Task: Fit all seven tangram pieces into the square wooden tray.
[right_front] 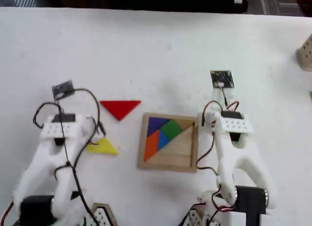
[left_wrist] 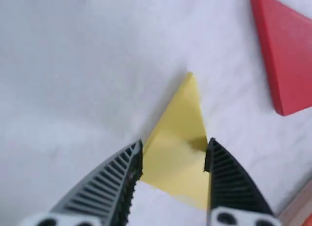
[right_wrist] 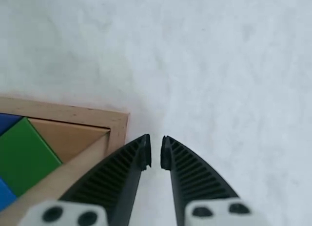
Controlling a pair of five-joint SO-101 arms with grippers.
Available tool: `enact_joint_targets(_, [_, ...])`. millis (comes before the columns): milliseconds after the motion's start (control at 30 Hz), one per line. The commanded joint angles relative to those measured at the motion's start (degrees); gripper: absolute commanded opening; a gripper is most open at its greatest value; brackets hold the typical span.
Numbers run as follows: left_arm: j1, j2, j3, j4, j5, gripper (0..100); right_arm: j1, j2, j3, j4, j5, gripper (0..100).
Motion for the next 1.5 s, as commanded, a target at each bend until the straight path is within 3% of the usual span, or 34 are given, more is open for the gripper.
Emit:
enact_joint_targets(0, [0.31,-5.23,0.26,5.01,-0.44,33,-0.48,-0.22,-1.67,-0.75,1.67,4.5])
enact_joint_targets(133, [-0.04,-5.14,0.79,7.38,-0.18,50,-0.48,-0.22,-1.67,-0.75,1.67,4.5])
enact_joint_targets(200, [0.22,-5.14,1.49,7.21,1.14,52,-0.48,-0.22,-1.67,-0.75,1.67,4.5])
enact_joint_targets(500, [1.19,-5.05,3.78,2.29,0.97,36,-0.48,-0.22,-1.67,-0.75,1.67,4.5])
enact_joint_targets(1467, [1.19,-5.05,3.6,0.7,0.88,35,-0.48,-0.22,-1.67,-0.57,1.67,4.5])
